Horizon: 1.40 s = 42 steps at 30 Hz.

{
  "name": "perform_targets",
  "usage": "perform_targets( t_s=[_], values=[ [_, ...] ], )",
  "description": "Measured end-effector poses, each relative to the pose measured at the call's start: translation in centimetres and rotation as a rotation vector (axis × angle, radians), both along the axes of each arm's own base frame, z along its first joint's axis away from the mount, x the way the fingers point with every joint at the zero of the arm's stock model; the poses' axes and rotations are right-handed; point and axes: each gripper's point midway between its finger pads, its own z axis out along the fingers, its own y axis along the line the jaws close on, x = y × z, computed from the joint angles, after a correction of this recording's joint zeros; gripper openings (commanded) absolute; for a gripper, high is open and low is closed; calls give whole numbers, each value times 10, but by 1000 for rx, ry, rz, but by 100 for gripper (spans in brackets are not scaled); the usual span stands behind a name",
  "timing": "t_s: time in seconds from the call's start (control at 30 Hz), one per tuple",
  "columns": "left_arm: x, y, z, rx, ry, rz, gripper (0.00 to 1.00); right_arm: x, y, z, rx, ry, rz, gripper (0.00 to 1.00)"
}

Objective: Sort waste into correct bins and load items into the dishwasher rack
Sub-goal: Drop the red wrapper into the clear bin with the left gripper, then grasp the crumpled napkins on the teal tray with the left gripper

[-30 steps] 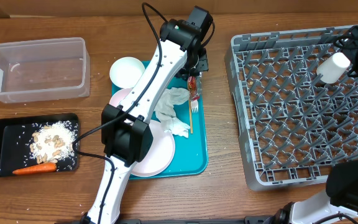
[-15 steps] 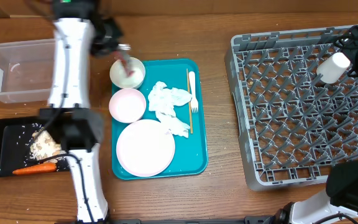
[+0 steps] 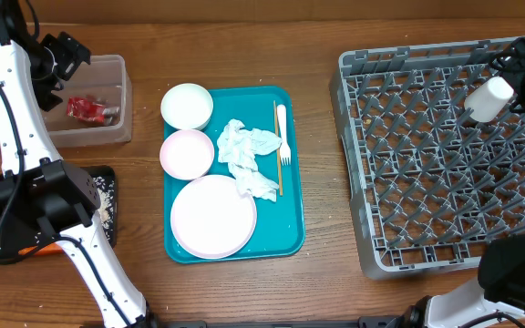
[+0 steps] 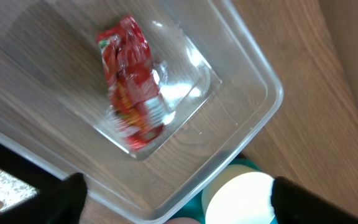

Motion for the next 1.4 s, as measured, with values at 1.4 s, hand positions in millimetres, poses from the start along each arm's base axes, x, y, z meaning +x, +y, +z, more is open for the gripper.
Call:
perform_targets(
  t_s=[1.4],
  values=[
    [-73,-359,-154,239,259,-973,92,0,0,0,0,0,0,100]
  ],
)
